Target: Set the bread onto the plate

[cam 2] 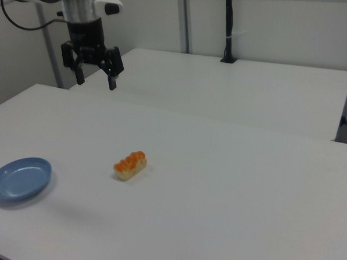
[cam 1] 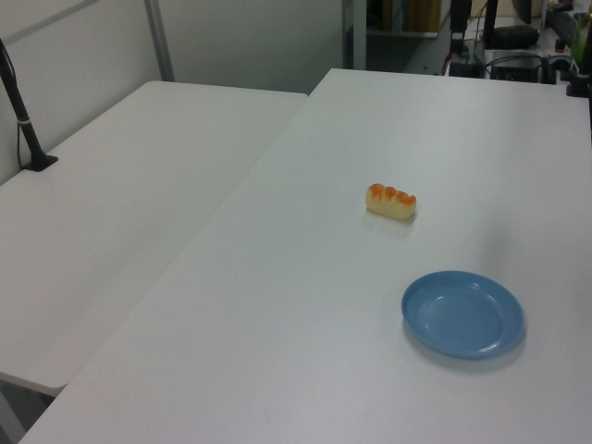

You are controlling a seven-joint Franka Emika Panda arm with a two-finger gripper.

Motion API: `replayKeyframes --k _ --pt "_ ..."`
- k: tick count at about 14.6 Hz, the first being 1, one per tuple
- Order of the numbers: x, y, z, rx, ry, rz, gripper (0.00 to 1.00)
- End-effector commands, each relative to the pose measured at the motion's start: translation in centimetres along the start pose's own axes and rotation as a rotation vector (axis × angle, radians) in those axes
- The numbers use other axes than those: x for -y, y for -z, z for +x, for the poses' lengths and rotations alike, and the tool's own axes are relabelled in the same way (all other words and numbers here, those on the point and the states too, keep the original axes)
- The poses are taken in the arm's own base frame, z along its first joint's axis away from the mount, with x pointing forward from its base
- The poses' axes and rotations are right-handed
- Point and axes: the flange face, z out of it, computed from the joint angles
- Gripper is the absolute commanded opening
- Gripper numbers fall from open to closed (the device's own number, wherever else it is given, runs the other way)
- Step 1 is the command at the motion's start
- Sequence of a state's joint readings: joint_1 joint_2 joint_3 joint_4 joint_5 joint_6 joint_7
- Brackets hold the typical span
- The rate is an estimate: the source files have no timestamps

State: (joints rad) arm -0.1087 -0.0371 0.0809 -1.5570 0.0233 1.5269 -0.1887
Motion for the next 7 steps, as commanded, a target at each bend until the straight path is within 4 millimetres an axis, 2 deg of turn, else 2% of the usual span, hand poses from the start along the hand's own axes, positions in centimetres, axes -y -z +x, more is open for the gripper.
replayKeyframes --k 1,5,7 --pt "0.2 -1.6 0.0 -0.004 0.024 -0.013 1.0" --pt "0.0 -3.1 0.2 -0.009 0.012 -0.014 1.0" --pt "0.0 -4.4 0.5 -0.001 0.012 -0.012 1.0"
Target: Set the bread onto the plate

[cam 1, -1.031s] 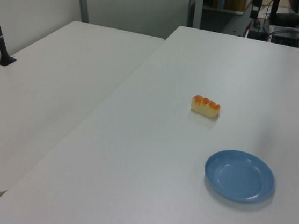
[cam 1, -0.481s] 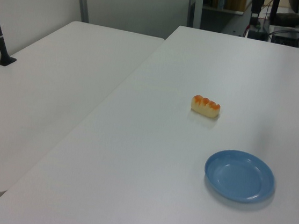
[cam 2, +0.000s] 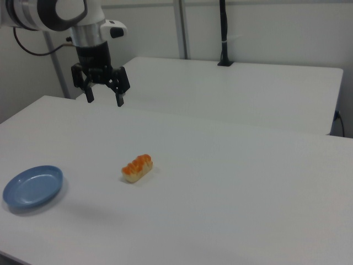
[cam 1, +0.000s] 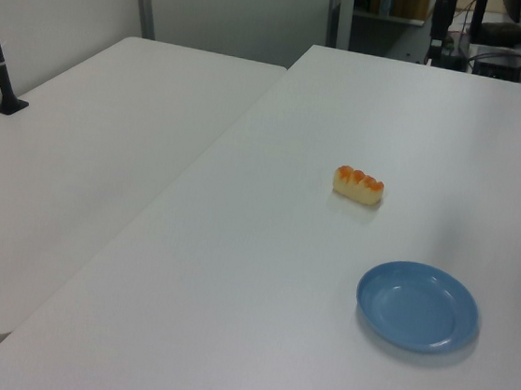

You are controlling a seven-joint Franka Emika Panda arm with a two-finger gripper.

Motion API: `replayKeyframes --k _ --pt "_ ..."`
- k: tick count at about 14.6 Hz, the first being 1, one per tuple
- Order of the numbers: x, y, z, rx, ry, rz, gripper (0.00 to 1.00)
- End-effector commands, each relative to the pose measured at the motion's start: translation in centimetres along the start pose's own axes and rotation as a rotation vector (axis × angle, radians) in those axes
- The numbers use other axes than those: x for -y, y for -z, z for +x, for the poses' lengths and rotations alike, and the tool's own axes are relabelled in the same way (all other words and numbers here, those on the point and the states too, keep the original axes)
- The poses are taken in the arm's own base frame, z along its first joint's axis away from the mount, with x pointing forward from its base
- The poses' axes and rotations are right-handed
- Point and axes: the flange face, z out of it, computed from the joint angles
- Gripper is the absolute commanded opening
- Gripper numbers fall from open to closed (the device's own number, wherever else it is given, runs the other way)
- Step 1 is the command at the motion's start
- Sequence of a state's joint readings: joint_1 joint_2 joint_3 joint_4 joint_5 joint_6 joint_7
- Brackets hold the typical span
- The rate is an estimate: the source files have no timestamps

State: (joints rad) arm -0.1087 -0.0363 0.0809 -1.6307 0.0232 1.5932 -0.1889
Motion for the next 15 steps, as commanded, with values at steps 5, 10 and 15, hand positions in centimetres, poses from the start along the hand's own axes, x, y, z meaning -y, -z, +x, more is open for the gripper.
replayKeyframes --k 5,10,15 --pt "0.1 -6.2 0.8 -0.021 -0.003 -0.016 1.0" --pt "1.8 -12.4 3.2 -0.047 -0.069 -0.013 1.0" --pt "1.5 -16.8 5.6 -0.062 -0.136 -0.007 1.0"
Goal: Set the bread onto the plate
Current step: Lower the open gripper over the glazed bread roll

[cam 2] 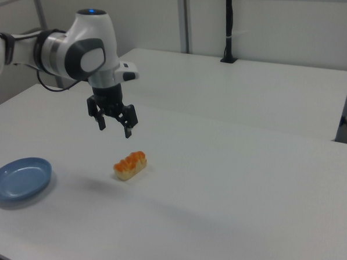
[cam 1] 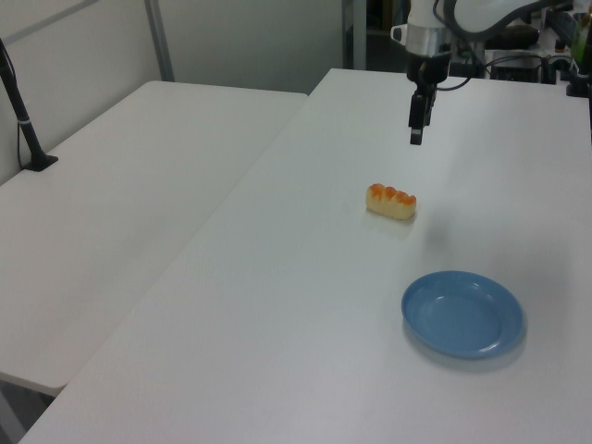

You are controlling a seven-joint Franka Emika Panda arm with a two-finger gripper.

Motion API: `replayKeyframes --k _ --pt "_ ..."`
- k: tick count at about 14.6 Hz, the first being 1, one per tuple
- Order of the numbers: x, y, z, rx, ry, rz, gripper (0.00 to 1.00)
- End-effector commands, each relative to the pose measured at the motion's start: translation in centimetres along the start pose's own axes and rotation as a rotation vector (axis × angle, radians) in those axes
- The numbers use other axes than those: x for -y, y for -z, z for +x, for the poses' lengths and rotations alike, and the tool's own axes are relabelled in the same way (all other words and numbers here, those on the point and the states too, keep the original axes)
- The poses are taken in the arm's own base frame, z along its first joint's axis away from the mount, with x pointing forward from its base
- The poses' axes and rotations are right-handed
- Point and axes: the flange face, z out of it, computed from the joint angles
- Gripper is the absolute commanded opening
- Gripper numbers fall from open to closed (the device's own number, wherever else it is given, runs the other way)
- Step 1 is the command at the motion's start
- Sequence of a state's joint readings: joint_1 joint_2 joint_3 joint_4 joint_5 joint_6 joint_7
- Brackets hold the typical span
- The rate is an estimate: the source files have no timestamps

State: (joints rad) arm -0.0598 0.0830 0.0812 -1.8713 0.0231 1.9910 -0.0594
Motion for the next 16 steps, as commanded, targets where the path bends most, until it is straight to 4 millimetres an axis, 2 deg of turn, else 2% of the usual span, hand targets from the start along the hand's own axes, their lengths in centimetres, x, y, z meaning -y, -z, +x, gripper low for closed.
replayKeyframes --k 1,2,6,10,15,16 --pt "0.3 -2.9 1.2 -0.021 -0.05 -0.009 1.0" --pt "0.8 -3.8 1.6 -0.021 -0.046 -0.01 1.0" --pt "0.9 -8.4 2.3 -0.01 -0.087 -0.064 1.0" --pt "1.4 -11.5 2.5 0.021 -0.072 -0.081 1.0" --pt "1.8 -13.4 2.8 0.02 -0.065 -0.087 0.99" --pt "1.9 -14.1 3.0 0.019 -0.061 -0.085 0.95"
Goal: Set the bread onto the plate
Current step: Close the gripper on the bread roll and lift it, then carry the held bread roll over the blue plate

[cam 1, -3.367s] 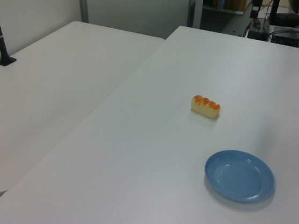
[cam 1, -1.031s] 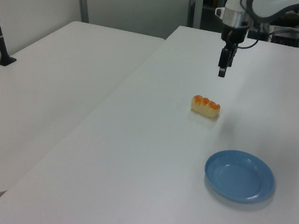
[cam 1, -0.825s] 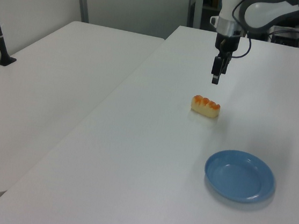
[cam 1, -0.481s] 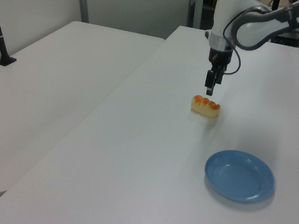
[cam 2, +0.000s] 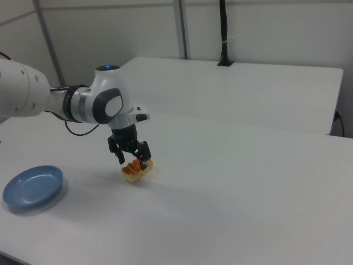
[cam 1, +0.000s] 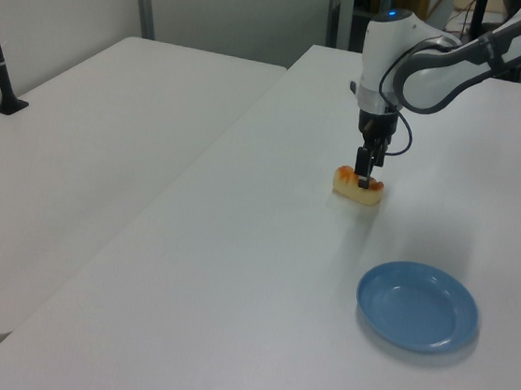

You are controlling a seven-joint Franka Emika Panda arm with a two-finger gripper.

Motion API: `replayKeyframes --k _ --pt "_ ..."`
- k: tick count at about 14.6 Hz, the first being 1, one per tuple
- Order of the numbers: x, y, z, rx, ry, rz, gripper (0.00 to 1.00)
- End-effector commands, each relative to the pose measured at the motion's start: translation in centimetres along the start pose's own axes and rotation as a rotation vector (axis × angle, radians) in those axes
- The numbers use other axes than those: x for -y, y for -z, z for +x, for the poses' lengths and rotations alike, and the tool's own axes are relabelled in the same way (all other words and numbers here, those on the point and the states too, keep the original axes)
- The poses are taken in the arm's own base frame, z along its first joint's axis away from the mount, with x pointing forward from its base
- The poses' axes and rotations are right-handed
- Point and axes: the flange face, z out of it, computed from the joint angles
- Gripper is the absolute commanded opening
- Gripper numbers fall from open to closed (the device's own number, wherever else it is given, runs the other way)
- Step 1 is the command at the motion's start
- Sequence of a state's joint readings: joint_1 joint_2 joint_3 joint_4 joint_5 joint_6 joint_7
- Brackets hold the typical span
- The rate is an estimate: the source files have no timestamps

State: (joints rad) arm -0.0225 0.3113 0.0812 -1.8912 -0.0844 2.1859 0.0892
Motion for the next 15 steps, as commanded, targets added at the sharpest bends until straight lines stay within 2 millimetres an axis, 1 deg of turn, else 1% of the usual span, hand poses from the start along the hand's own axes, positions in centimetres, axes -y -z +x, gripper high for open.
replayKeyframes --k 1,2,3,4,5,6,8,11,12,13,14,15 --pt "0.8 -1.2 0.3 -0.037 -0.007 -0.012 0.8" --pt "0.9 -1.3 0.3 -0.042 -0.009 -0.01 0.5" --pt "1.2 -2.2 0.3 -0.027 -0.011 -0.011 0.44" --pt "1.6 -2.4 0.4 -0.026 -0.007 -0.011 0.33" --pt "1.6 -2.3 0.4 -0.027 -0.009 -0.011 0.25" --pt "1.5 -1.4 0.3 -0.033 -0.01 -0.012 0.23" --pt "1.4 1.7 -0.1 -0.052 -0.013 -0.016 0.23" --pt "1.5 8.3 -1.6 -0.053 -0.002 -0.03 0.23" --pt "1.8 10.6 -2.3 -0.06 0.005 -0.034 0.23" --pt "2.2 12.4 -2.9 -0.062 0.009 -0.036 0.23" --pt "3.4 13.7 -3.8 -0.053 0.026 -0.037 0.23" --pt "4.1 15.0 -4.5 -0.046 0.036 -0.037 0.23"
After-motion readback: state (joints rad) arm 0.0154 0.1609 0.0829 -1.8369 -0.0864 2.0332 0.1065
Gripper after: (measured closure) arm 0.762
